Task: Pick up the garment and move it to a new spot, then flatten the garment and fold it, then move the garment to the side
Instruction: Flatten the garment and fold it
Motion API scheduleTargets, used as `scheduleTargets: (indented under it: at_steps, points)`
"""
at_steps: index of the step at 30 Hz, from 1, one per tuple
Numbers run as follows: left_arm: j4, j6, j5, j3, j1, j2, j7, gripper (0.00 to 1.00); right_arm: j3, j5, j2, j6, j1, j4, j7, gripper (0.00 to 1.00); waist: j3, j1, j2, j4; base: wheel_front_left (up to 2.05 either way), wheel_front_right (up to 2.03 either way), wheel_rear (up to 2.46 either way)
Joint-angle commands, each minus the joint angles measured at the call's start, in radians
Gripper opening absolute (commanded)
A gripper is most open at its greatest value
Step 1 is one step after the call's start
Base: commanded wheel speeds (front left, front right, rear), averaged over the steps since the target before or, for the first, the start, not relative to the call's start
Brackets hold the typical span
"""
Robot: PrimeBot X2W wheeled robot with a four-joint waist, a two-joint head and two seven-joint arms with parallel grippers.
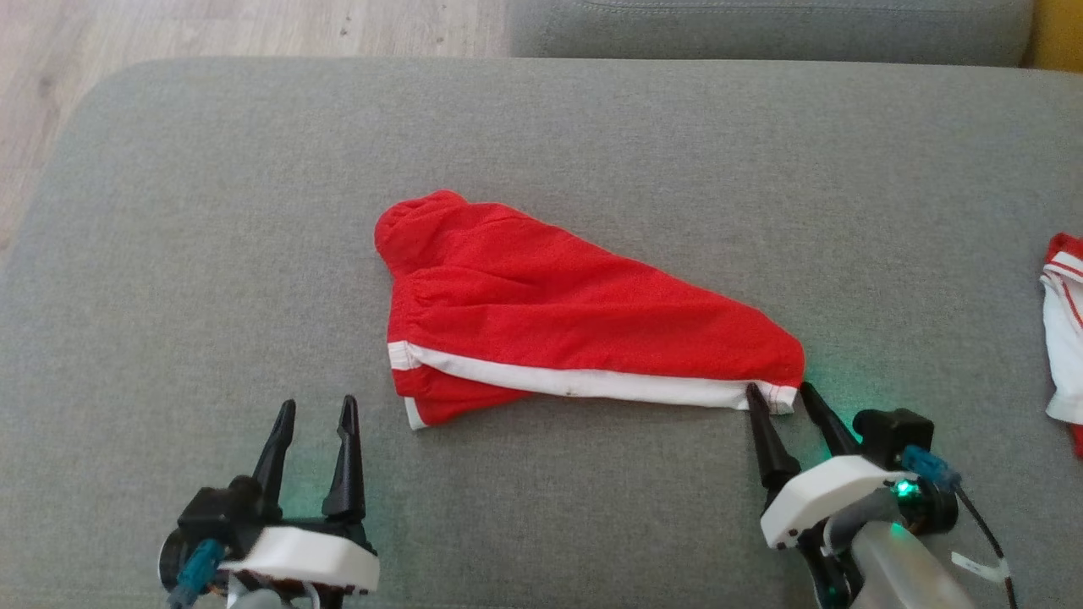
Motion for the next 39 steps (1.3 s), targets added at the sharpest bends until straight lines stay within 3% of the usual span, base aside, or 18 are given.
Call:
scheduleTargets:
  at_steps: [1, 2, 4, 10, 17, 31, 39]
  points:
    - [-0.024, 0.002, -0.009, 0.021, -0.028, 0.003, -0.005, 1.00, 0.020, -0.004, -0.001, -0.001, -0.018, 0.021, 0.002, 0.84, 0.002, 0.0000, 0.0000, 0.004, 0.00, 0.00, 0.00]
    - [-0.024, 0.002, -0.010, 0.020, -0.027, 0.003, -0.005, 1.00, 0.021, -0.002, -0.001, -0.001, -0.018, 0.031, 0.002, 0.48, 0.002, 0.0000, 0.0000, 0.005, 0.00, 0.00, 0.00]
    - [-0.023, 0.002, -0.013, 0.019, -0.027, 0.003, -0.005, 1.00, 0.027, -0.001, -0.001, -0.001, -0.016, 0.054, 0.002, 0.00, 0.002, 0.0000, 0.0000, 0.007, 0.00, 0.00, 0.00]
    - [-0.036, 0.002, -0.041, -0.012, -0.030, 0.003, -0.005, 1.00, -0.019, -0.003, -0.001, -0.001, -0.004, 0.041, 0.002, 0.00, 0.001, 0.0000, 0.0000, -0.007, 0.00, 0.00, 0.00]
    - [-0.030, 0.002, -0.133, -0.167, -0.057, 0.005, -0.005, 1.00, -0.067, -0.041, -0.001, -0.001, 0.012, -0.009, 0.002, 0.00, -0.001, 0.0000, 0.0000, -0.035, 0.00, 0.00, 0.00]
    - [0.067, 0.002, -0.299, -0.352, -0.176, 0.096, -0.005, 1.00, -0.032, -0.038, -0.001, -0.001, 0.004, -0.038, 0.002, 0.00, 0.021, 0.0000, 0.0000, -0.069, 0.00, 0.00, 0.00]
    - [0.085, 0.002, -0.339, -0.383, -0.223, 0.121, -0.005, 1.00, -0.010, -0.030, -0.001, -0.001, -0.005, -0.044, 0.002, 0.00, 0.045, 0.0000, 0.0000, -0.082, 0.00, 0.00, 0.00]
